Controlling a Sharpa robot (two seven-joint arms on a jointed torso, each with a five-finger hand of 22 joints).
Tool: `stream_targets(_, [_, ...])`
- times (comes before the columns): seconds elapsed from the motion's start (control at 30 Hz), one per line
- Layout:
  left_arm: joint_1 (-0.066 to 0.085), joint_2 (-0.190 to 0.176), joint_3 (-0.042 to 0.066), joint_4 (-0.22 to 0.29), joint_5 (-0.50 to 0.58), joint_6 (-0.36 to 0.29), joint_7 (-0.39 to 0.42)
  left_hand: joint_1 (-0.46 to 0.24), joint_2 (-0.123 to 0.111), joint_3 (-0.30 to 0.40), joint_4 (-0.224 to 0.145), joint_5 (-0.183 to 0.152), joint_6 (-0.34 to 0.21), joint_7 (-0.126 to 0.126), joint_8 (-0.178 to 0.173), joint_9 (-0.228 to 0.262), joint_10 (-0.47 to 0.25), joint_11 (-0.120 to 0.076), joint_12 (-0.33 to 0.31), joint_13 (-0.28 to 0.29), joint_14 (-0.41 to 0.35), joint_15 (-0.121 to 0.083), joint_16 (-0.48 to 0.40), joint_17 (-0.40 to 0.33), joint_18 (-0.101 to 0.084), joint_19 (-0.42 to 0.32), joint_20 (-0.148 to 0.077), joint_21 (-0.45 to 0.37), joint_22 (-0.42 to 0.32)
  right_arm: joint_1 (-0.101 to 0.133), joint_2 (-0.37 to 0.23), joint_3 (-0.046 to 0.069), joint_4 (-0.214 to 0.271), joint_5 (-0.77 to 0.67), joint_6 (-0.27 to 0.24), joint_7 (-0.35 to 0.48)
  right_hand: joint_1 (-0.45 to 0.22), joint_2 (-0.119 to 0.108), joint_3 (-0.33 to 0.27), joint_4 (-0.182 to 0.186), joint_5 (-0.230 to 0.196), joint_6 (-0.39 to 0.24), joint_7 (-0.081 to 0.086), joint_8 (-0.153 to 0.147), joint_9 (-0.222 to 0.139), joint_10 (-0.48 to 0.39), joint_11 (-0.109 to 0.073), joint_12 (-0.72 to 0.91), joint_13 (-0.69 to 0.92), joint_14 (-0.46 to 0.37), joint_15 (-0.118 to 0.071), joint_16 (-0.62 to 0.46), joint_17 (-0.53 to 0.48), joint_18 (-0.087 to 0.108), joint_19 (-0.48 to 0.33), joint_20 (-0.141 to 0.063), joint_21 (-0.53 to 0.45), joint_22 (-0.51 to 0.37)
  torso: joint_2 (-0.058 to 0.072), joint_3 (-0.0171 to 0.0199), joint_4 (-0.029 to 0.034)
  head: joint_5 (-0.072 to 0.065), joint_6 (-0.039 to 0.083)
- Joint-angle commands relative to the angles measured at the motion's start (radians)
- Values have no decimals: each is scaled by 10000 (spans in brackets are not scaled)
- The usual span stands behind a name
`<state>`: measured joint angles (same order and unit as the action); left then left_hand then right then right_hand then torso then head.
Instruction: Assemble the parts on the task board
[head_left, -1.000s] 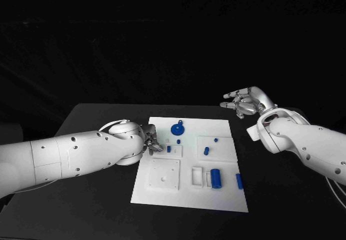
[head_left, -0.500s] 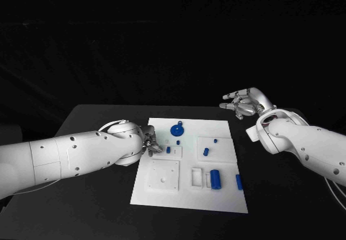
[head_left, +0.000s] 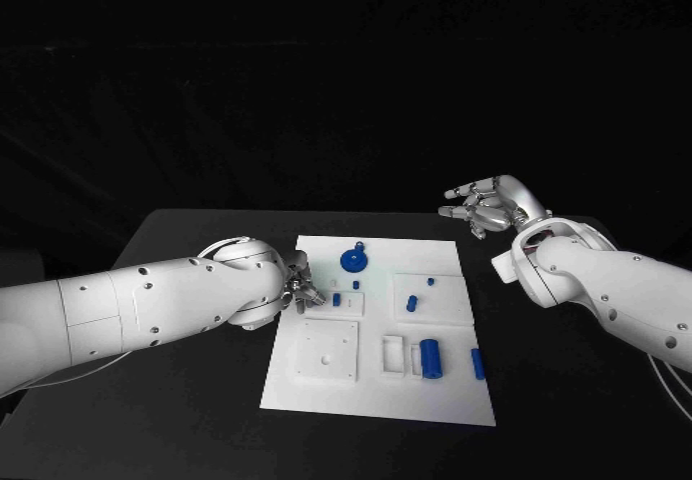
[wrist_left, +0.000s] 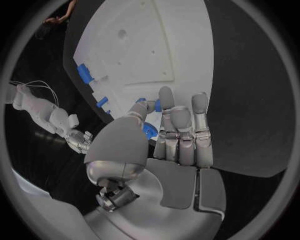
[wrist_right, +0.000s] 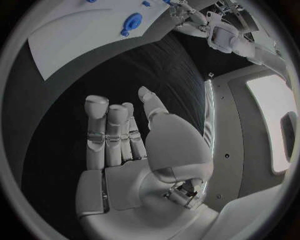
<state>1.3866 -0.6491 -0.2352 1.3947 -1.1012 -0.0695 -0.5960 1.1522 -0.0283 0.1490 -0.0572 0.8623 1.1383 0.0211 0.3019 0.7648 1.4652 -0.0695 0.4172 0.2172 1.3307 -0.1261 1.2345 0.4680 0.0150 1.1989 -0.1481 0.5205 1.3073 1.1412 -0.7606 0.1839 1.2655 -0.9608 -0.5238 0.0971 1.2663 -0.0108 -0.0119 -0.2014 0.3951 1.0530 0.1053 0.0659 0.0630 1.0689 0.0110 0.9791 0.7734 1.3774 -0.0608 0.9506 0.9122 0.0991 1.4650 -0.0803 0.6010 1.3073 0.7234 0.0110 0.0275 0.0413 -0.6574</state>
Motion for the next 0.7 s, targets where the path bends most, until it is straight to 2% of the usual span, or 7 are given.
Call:
stream_targets(0.03, [-18,29,-36,-110,257,546,-66,88,37,1348,-1362,43,185,-244,51,5,397,-53,35,14,39,-15,1,16,109,-25,7,59,210,-4,24,5,-14,-5,131,106,-89,32,38,-11,2,35,21,-41,-8,-21,-63,38,-9,2,-31,38,13,81,297,-21,-17,677,-2,-1,-5,-14,-1])
stream_targets(0.43, [0,211,-34,-368,304,851,-71,87,45,1346,-1374,20,172,-239,51,9,387,-48,35,25,26,-13,7,22,108,-43,8,75,211,-9,52,5,-21,0,147,105,-91,40,57,-37,-17,37,23,-41,-8,-24,-61,37,-10,1,-32,38,15,82,297,-22,-22,676,-1,-5,-3,6,-49])
stream_targets(0.7, [10,302,-32,-489,208,896,-81,92,64,1344,-1390,6,157,-235,59,20,383,-48,36,41,20,-11,14,27,114,-56,9,104,210,-15,67,5,-31,1,160,103,-93,52,79,-67,-29,34,25,-41,-8,-26,-61,38,-9,-2,-31,32,13,81,295,-22,-27,676,-1,-3,3,-34,-10])
